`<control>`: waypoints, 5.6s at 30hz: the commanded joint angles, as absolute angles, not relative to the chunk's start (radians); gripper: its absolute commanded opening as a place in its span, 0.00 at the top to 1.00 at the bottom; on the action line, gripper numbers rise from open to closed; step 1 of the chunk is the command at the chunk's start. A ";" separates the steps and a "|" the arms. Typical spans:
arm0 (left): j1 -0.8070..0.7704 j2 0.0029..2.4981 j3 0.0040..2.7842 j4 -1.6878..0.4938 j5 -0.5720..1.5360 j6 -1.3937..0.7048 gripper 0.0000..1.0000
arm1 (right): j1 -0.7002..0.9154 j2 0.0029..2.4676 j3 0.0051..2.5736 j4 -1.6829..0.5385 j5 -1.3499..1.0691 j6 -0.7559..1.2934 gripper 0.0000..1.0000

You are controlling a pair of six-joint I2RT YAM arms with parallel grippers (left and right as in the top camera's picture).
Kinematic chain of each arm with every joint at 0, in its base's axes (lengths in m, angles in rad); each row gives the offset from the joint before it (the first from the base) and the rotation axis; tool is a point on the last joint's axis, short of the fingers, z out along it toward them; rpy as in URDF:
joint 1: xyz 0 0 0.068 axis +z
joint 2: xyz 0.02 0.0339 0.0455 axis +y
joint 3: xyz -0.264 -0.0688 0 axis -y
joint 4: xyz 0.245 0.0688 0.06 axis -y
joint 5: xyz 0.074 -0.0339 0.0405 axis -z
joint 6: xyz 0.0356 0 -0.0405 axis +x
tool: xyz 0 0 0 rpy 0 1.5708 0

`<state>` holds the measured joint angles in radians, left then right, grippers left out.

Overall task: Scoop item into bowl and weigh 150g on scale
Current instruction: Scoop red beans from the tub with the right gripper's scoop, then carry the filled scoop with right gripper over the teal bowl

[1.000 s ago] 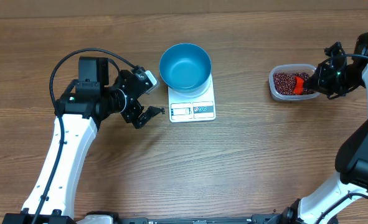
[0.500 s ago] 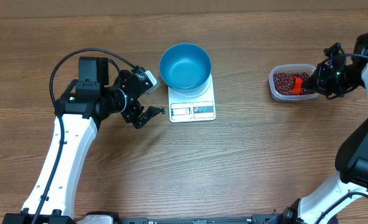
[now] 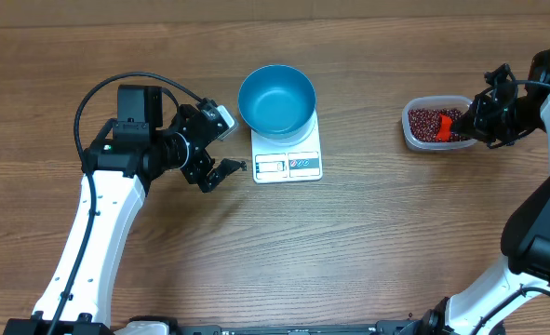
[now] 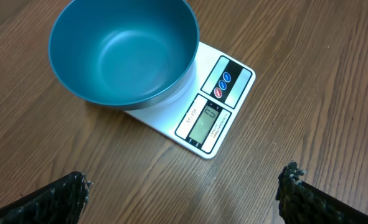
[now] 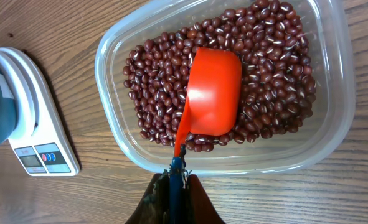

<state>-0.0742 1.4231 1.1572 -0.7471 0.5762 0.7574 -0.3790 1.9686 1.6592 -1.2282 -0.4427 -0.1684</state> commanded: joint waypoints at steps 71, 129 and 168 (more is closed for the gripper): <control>-0.072 1.419 1.150 -0.748 0.595 0.744 0.00 | -0.502 2.067 1.636 -1.229 -0.781 -0.162 0.96; -0.072 1.419 1.150 -0.748 0.595 0.743 0.00 | -0.595 2.067 1.636 -1.475 -1.298 -0.507 0.96; -0.072 1.419 1.150 -0.748 0.595 0.743 0.00 | -0.060 2.067 1.636 -1.176 -1.544 -0.269 0.96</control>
<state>-0.0742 1.4231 1.1572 -0.7471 0.5762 0.7578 -0.0799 2.0602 1.6394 -1.2007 -1.5124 -0.3584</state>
